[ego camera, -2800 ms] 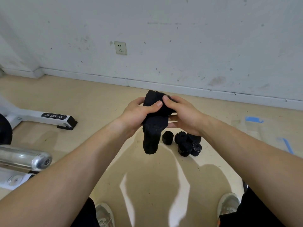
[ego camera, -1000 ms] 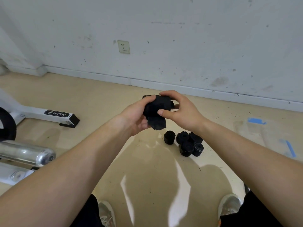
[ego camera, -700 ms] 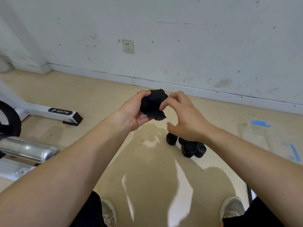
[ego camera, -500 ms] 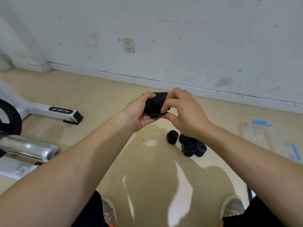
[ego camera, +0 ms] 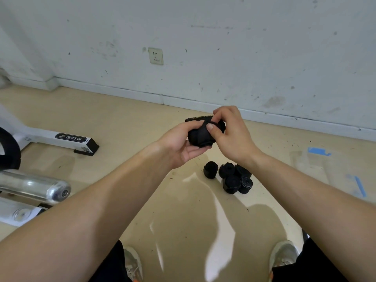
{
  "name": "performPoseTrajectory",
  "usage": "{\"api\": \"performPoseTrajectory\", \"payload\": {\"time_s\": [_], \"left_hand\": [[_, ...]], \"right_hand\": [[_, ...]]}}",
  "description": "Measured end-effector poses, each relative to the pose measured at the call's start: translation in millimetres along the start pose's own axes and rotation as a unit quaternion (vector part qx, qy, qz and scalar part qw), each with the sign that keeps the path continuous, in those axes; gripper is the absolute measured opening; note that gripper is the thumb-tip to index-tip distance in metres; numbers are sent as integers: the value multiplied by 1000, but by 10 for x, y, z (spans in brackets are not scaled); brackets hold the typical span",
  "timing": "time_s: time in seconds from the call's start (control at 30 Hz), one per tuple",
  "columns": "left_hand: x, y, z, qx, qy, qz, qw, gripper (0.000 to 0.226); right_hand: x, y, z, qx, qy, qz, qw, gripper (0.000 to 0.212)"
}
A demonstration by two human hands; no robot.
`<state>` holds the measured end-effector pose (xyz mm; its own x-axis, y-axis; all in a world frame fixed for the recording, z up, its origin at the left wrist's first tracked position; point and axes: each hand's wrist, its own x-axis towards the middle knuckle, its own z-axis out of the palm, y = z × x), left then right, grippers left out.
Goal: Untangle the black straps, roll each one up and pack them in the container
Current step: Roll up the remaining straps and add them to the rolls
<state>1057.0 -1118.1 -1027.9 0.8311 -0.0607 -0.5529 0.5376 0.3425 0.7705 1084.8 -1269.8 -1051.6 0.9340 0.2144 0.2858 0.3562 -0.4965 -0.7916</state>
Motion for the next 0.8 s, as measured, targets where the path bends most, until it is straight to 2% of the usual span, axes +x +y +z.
{"api": "performPoseTrajectory", "payload": {"time_s": [0.23,0.33,0.4,0.5,0.6,0.7,0.8], "left_hand": [[-32,8,-14,-23,-12,-17,1000,20],[-52,-11,-9,-13,-3,-16,1000,22],[-58,-26,-5,10,3,-2,1000,28],[-53,-31,-9,108,19,30,994,50],[-9,-85,-2,270,77,106,954,74],[42,-148,31,249,109,207,940,53],[77,-136,76,202,109,239,943,32]], "right_hand": [[-15,24,30,95,-50,72,992,26],[-12,3,58,80,-61,89,991,39],[-3,-17,78,74,-51,89,992,37],[20,-57,64,109,-36,114,987,31],[26,-112,45,132,-30,133,982,30],[19,-147,61,162,-27,152,975,27],[16,-159,66,184,-16,165,969,21]]}}
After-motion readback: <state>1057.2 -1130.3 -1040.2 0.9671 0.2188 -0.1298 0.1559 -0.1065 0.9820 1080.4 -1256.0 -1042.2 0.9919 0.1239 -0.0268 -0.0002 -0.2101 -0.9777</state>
